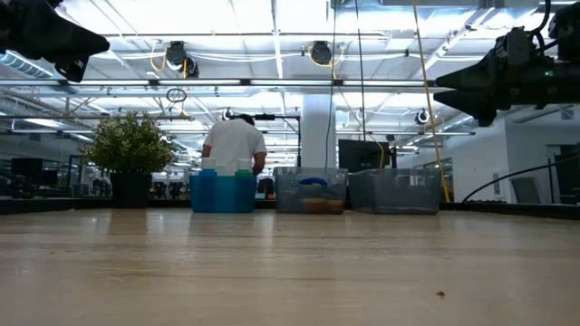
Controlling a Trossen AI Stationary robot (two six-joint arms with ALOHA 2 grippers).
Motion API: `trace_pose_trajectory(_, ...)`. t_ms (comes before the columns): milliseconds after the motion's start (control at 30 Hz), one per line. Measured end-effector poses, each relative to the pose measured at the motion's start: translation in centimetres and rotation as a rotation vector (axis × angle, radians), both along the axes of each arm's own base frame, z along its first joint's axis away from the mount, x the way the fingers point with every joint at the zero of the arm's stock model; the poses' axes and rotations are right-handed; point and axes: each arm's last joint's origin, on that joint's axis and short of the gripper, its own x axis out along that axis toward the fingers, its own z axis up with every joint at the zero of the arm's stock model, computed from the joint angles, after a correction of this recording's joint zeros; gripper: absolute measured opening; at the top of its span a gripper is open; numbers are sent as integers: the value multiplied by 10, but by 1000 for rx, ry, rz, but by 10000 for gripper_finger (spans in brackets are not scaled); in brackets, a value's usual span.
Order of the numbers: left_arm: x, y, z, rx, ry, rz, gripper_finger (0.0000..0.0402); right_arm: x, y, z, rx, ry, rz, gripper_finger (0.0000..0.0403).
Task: Pick & Place Paint Supplies
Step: Return to Home Position
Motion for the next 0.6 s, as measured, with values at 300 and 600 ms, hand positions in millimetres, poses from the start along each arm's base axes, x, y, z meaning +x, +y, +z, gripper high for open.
trace_pose_trajectory(300,0,0,0,0,0,0,37,0,0,0,0,0,0,212)
trace_pose_trajectory(600,0,0,0,0,0,0,37,0,0,0,0,0,0,215)
